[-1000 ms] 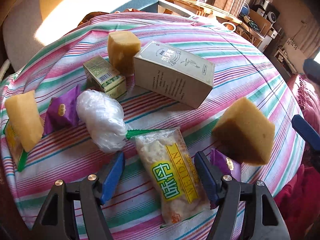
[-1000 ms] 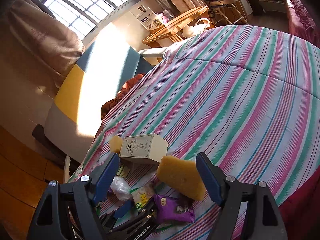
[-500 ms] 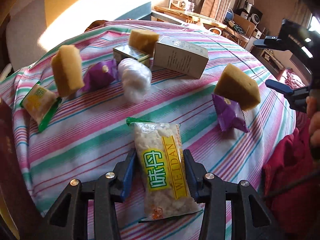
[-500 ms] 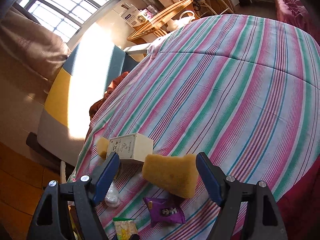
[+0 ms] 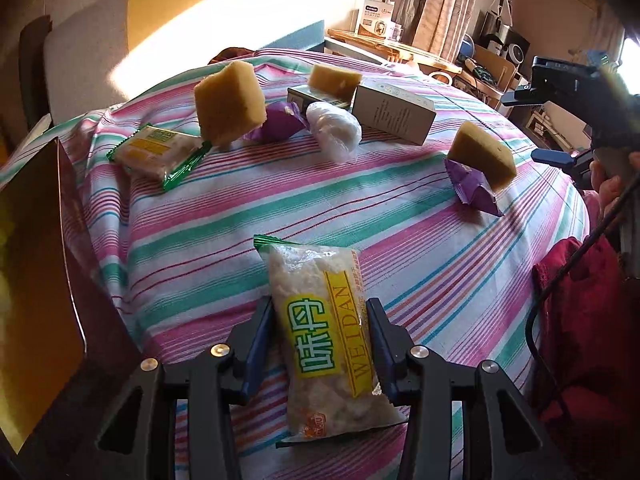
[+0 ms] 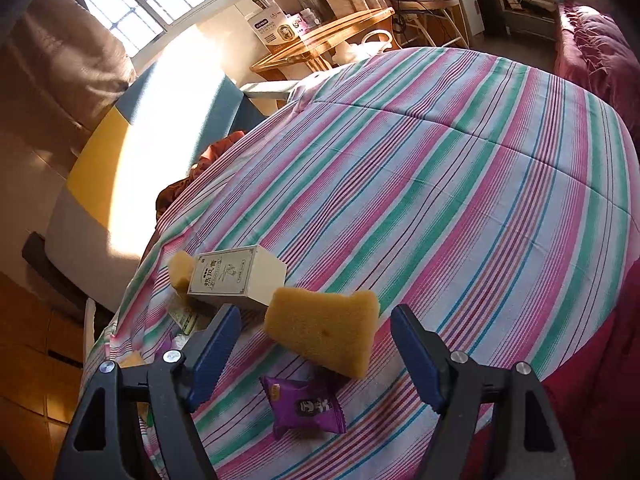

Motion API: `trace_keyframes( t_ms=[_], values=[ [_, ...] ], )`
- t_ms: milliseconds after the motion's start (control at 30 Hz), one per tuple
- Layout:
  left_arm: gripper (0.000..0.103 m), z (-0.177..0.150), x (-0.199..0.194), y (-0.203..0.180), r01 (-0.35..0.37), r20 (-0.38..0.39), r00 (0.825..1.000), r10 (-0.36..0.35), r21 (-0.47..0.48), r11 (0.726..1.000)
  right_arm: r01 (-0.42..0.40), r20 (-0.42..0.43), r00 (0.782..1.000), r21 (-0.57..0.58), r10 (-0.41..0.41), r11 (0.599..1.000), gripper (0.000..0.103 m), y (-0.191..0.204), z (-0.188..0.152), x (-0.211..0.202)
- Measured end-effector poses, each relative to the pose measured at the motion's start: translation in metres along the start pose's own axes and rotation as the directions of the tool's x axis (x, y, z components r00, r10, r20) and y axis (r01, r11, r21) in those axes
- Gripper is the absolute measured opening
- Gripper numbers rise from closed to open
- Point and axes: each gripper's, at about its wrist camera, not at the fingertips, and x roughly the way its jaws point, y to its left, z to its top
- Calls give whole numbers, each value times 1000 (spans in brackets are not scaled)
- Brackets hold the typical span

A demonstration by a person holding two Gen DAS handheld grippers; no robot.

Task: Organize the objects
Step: 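Grasp the purple snack packet with the right tool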

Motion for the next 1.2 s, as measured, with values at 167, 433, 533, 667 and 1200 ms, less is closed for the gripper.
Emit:
trace_keyframes(
  t_ms=[167,433,533,667,1200],
  values=[
    [46,-3,-1,-3,-12,31,999,11,28,1000,-5,-31,999,-17,5,1000,65,5,-2,6],
    [47,-9,-1,-9,-47,65,997,42,81,996,-21,-53,998,-69,17,997,54,15,-16,-5],
    [47,-9,-1,-8,-40,68,997,34,76,996,-39,-104,994,-120,27,992,54,21,-29,-11],
    [47,-11,-1,-7,-37,76,997,31,70,997,0,-200,979,-185,-37,983,57,33,-45,7],
    [46,-11,-2,-6,-27,78,997,23,50,998,111,-274,937,-353,-216,929,48,47,-54,70]
  ],
)
